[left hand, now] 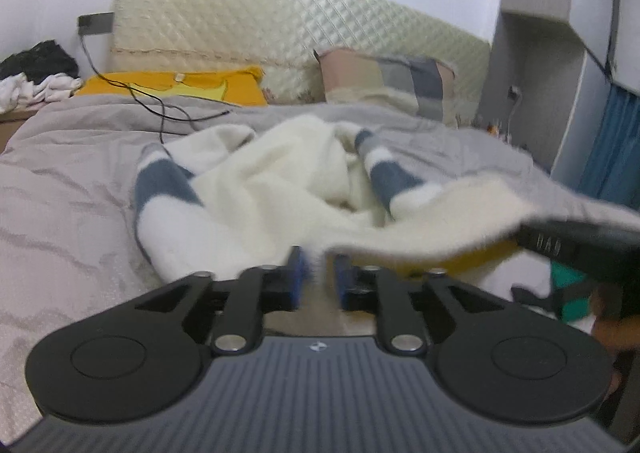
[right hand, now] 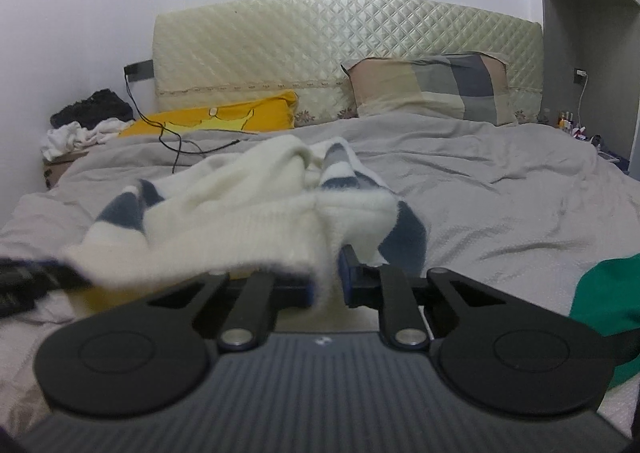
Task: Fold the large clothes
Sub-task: 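Raise the held sweater high with both grippers, shaking it out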
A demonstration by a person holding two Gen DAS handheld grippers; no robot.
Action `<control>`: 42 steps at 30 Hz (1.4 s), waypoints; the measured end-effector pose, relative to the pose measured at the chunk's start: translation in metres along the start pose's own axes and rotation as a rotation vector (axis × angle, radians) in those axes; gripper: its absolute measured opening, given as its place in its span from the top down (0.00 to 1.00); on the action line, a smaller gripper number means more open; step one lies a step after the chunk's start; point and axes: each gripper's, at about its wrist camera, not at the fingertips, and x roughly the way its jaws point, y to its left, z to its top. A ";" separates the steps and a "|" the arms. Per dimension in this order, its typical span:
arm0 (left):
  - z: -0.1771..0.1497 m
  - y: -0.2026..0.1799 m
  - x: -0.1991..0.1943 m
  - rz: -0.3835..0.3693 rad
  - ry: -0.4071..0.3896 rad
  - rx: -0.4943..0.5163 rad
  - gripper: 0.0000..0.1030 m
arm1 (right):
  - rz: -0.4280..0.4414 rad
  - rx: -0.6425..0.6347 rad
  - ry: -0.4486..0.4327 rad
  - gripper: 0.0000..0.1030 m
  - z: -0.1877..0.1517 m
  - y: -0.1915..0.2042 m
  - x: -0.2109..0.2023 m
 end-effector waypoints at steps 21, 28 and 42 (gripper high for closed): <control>-0.009 0.038 0.054 0.237 0.124 -0.073 0.43 | -0.080 -0.024 0.109 0.83 -0.026 -0.006 0.047; -0.004 0.022 0.013 0.233 -0.010 -0.052 0.44 | -0.119 -0.027 -0.030 0.79 -0.017 -0.008 0.007; -0.005 0.006 -0.087 0.231 -0.247 -0.079 0.72 | -0.171 -0.087 -0.317 0.79 -0.025 0.017 -0.090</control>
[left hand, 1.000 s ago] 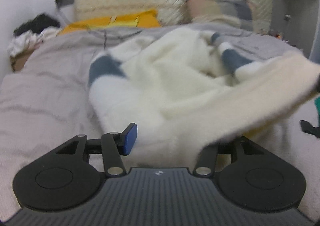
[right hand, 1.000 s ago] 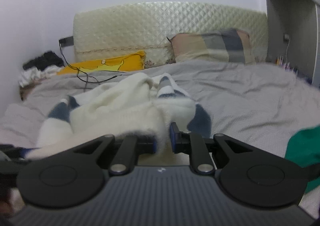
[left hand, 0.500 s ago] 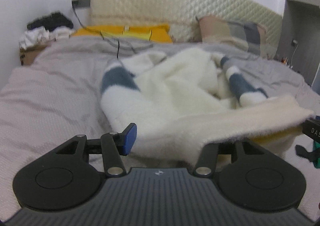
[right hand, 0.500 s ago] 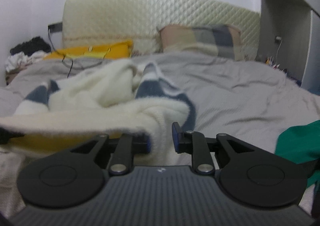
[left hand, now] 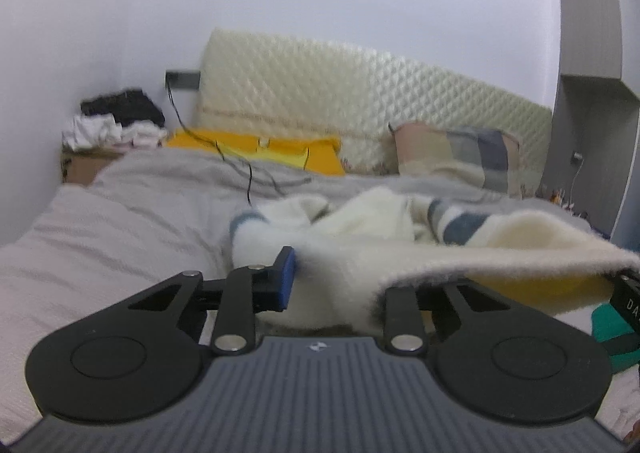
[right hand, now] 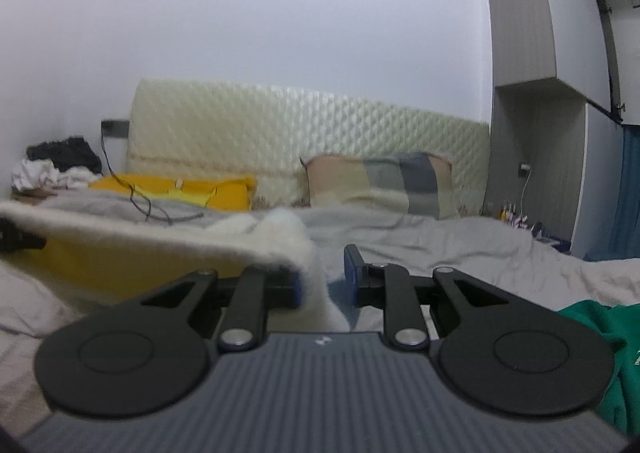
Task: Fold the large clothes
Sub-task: 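Raise the held sweater high with both grippers, shaking it out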
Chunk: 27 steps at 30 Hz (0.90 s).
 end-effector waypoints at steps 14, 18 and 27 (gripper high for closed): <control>0.128 -0.009 -0.069 -0.026 -0.199 0.070 0.74 | 0.094 0.102 -0.053 0.79 0.127 -0.021 -0.003; 0.199 -0.011 -0.082 -0.019 -0.253 0.067 0.75 | 0.172 0.143 -0.040 0.79 0.196 -0.029 0.005; 0.353 -0.022 -0.152 -0.035 -0.434 0.106 0.75 | 0.235 0.104 -0.215 0.79 0.352 -0.035 -0.041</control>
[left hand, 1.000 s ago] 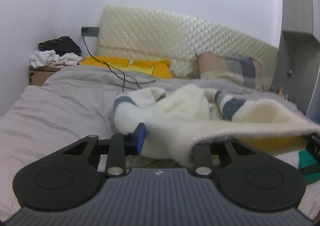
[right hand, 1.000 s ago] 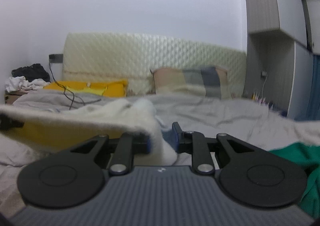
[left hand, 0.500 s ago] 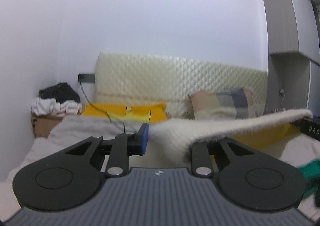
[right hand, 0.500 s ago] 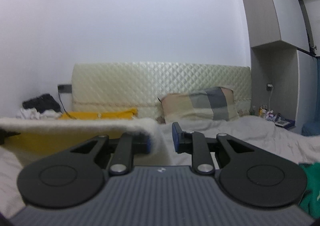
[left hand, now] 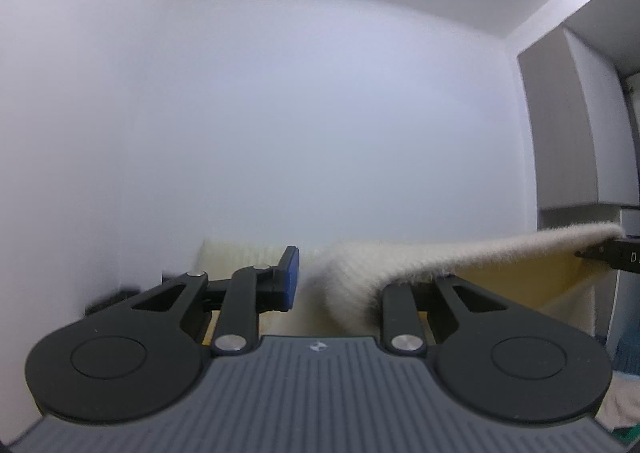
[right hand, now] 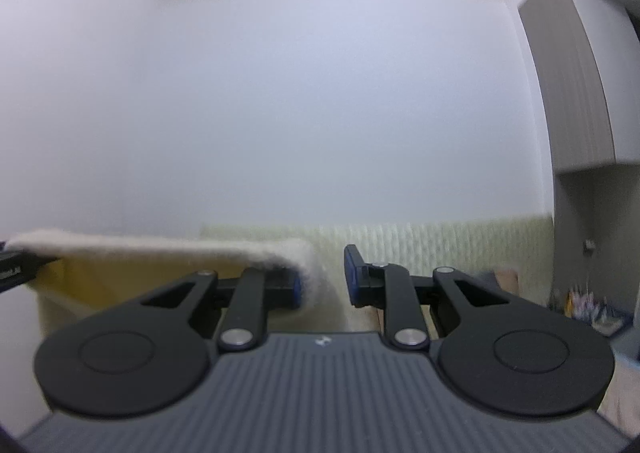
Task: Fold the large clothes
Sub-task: 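Raise the held sweater high with both grippers, shaking it out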
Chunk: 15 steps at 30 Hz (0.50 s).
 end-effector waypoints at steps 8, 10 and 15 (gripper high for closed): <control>0.084 -0.009 0.019 -0.017 -0.059 0.066 0.75 | 0.008 -0.022 -0.116 0.79 0.079 0.006 0.004; 0.077 -0.011 0.041 -0.021 -0.021 0.080 0.75 | -0.004 -0.029 -0.083 0.79 0.074 0.005 0.025; 0.021 -0.014 0.117 -0.023 0.086 0.086 0.74 | -0.035 -0.059 0.028 0.79 0.016 -0.006 0.097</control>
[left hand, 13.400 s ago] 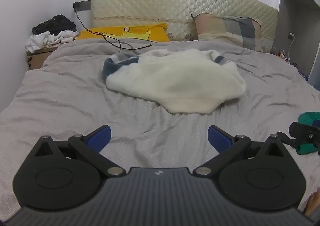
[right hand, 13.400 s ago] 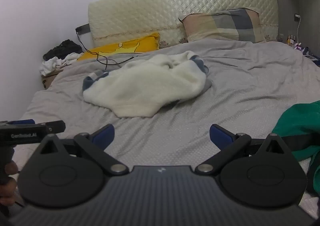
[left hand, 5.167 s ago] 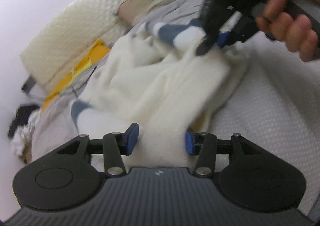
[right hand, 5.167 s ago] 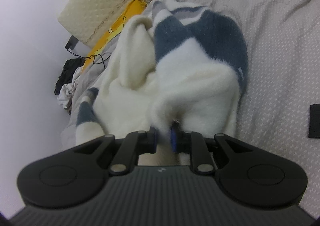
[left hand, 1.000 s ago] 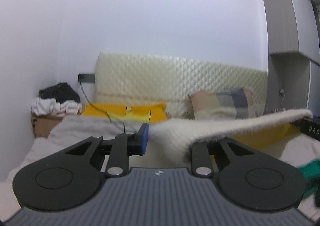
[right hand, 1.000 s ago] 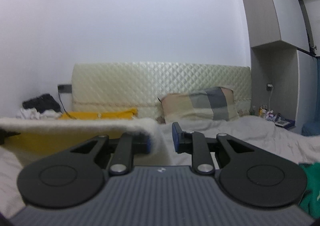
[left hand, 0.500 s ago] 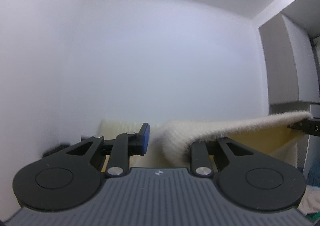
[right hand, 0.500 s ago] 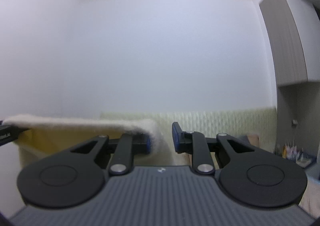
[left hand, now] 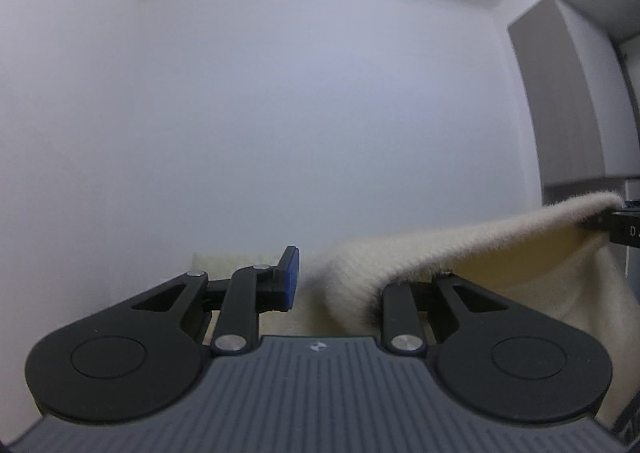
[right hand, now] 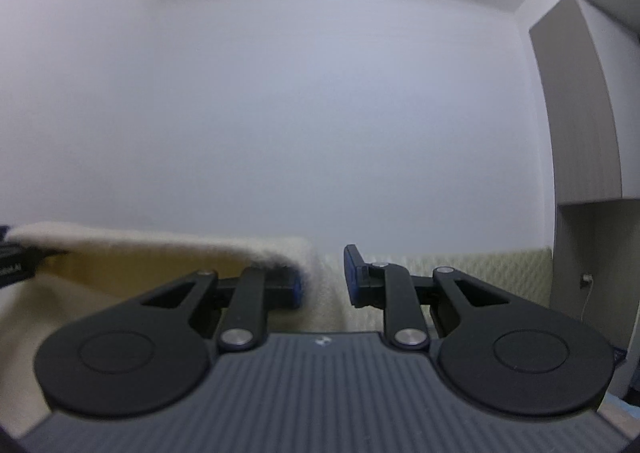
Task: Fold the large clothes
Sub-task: 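Raise the held sweater high with both grippers, shaking it out, then lower the sweater flat onto the bed and open both grippers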
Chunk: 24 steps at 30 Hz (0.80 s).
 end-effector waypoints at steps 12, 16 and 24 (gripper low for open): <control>-0.258 -0.014 0.285 0.007 0.326 -0.050 0.70 | -0.034 0.014 0.323 0.79 -0.261 -0.020 0.269; -0.390 0.000 0.392 0.011 0.495 -0.097 0.70 | -0.022 -0.018 0.488 0.79 -0.361 -0.023 0.363; -0.578 0.017 0.509 -0.026 0.690 -0.110 0.69 | 0.019 0.003 0.637 0.78 -0.498 -0.012 0.433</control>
